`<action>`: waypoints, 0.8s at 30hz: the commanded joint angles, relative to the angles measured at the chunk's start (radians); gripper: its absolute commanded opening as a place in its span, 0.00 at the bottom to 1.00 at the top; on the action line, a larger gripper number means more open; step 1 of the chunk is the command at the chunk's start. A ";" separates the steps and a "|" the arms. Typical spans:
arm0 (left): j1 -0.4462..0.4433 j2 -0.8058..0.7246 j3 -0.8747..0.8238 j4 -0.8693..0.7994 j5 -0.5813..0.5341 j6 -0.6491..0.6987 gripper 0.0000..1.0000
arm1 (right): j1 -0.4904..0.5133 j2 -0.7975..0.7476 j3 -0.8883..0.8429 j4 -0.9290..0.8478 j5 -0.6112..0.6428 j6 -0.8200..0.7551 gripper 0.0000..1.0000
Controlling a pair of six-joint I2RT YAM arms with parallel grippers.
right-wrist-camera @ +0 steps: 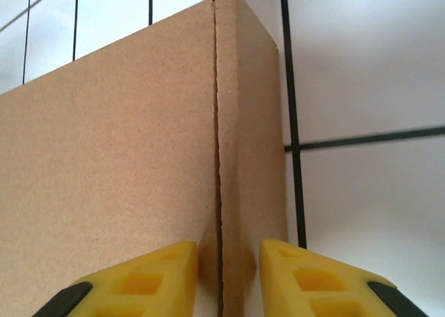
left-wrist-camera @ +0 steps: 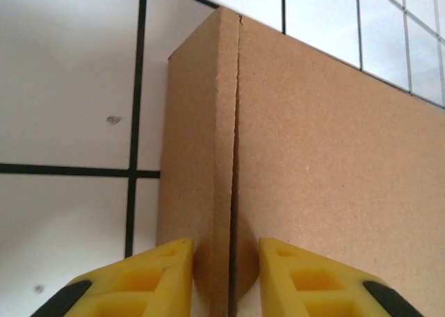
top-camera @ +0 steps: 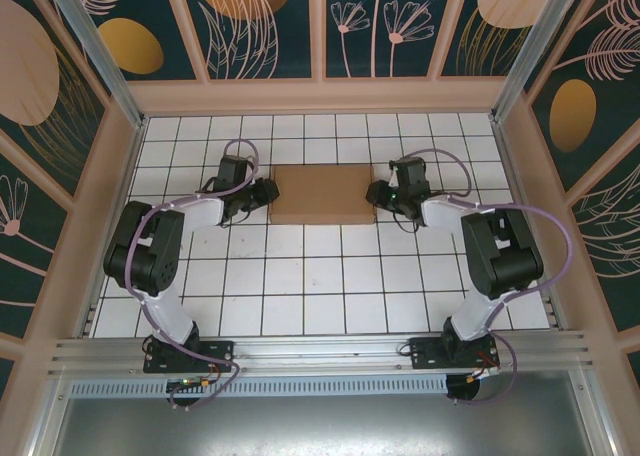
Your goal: Fold the paper box
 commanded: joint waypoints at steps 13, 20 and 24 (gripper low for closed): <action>0.018 0.176 0.226 -0.061 -0.032 -0.022 0.29 | -0.075 0.223 0.222 -0.070 -0.125 -0.063 0.33; 0.038 0.190 0.266 -0.095 -0.029 -0.005 0.31 | -0.070 0.229 0.209 -0.042 -0.131 -0.027 0.38; 0.051 0.139 0.282 -0.138 -0.044 0.027 0.45 | -0.075 0.186 0.215 -0.067 -0.116 -0.052 0.46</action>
